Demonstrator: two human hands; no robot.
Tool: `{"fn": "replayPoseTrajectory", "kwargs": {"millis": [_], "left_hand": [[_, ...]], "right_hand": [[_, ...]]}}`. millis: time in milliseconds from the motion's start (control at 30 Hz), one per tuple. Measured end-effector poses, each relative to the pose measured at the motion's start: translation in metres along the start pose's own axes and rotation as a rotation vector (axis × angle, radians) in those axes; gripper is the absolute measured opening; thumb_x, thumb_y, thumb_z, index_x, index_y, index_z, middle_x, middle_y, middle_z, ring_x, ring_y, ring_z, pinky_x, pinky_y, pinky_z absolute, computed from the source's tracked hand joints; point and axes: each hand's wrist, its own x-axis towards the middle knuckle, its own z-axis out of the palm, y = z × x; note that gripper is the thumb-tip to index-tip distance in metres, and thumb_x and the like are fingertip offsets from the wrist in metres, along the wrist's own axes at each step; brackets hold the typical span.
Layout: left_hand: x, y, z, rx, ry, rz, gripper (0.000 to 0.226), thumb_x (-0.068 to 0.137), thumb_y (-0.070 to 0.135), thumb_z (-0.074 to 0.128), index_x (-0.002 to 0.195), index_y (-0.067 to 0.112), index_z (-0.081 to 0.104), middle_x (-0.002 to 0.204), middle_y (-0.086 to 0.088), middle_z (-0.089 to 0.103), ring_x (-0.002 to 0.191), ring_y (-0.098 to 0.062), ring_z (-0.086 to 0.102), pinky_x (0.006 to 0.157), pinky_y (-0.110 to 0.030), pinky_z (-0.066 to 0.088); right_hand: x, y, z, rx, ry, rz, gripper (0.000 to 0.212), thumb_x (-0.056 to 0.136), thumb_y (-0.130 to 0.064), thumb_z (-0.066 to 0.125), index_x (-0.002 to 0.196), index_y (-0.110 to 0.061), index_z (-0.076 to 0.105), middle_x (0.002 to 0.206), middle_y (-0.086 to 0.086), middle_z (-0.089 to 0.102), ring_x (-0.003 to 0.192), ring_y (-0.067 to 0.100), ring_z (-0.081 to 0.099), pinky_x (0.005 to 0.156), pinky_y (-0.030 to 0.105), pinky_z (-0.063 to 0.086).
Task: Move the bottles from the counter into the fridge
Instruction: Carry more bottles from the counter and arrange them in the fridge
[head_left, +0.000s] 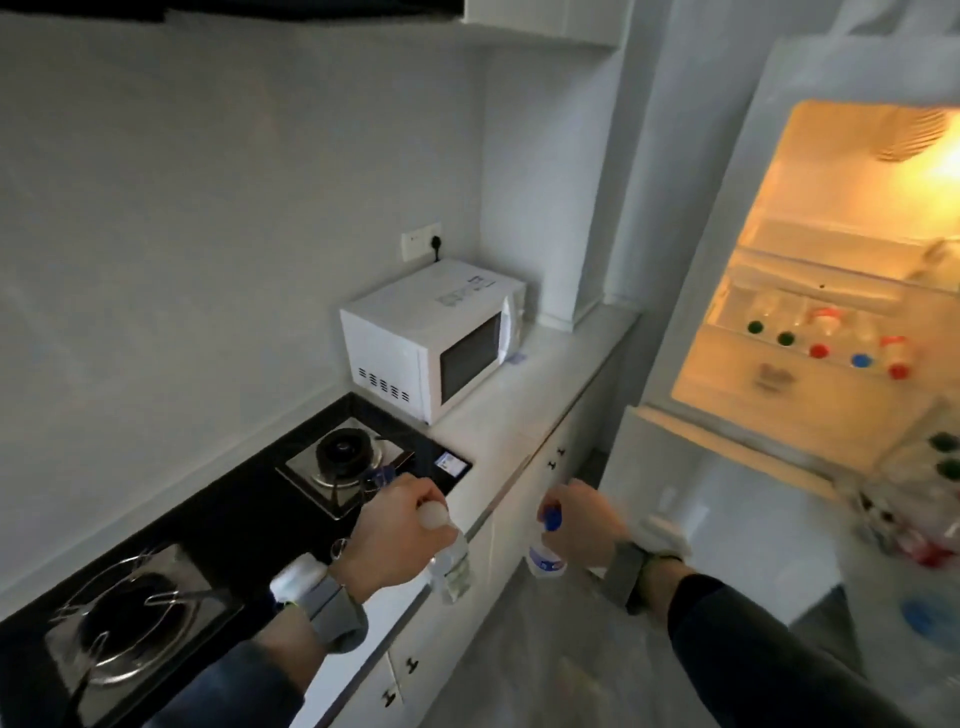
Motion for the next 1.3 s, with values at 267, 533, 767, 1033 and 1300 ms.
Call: {"fn": "replayPoseTrajectory", "kwargs": {"millis": [267,533,767,1033,1300], "left_hand": [[0.106,0.086,0.064,-0.080,-0.220,0.215,0.026,0.084,0.042,0.075,0.098,0.031,0.057,0.099,0.007,0.064,0.093,-0.013,0.064,0.085,-0.042,0.060],[0.200,0.170,0.116,-0.173,-0.394,0.332,0.020,0.087,0.031,0.075,0.099,0.027,0.059,0.098,0.002,0.067,0.089,-0.016,0.069,0.073,-0.038,0.065],[0.270,0.248,0.143,-0.267,-0.429,0.481,0.021,0.085,0.023,0.081,0.095,0.020,0.063,0.092,-0.003,0.068,0.070,-0.017,0.071,0.054,-0.030,0.061],[0.318,0.318,0.176,-0.416,-0.513,0.478,0.018,0.084,0.021,0.081,0.095,0.019,0.067,0.094,-0.010,0.071,0.065,-0.023,0.073,0.057,-0.033,0.059],[0.334,0.375,0.203,-0.493,-0.489,0.512,0.022,0.088,0.024,0.077,0.106,0.017,0.065,0.104,-0.005,0.067,0.082,-0.026,0.072,0.054,-0.018,0.054]], "right_hand": [[0.012,0.093,-0.068,0.041,0.105,0.165,0.024,0.095,-0.017,0.062,0.118,-0.019,0.069,0.125,0.004,0.055,0.115,0.026,0.059,0.101,0.035,0.050],[0.019,0.159,-0.127,0.114,0.249,0.399,0.023,0.086,-0.023,0.064,0.108,-0.027,0.067,0.114,-0.002,0.050,0.102,0.025,0.059,0.091,0.035,0.052],[0.029,0.200,-0.174,0.163,0.411,0.555,0.023,0.088,-0.026,0.066,0.110,-0.028,0.067,0.114,-0.004,0.051,0.101,0.021,0.059,0.094,0.037,0.054],[0.021,0.240,-0.216,0.161,0.579,0.647,0.019,0.088,-0.029,0.065,0.107,-0.028,0.066,0.112,-0.004,0.053,0.097,0.019,0.057,0.090,0.034,0.054],[0.023,0.282,-0.265,0.114,0.615,0.611,0.022,0.088,-0.025,0.066,0.110,-0.025,0.067,0.119,-0.001,0.054,0.103,0.021,0.058,0.090,0.034,0.052]]}}
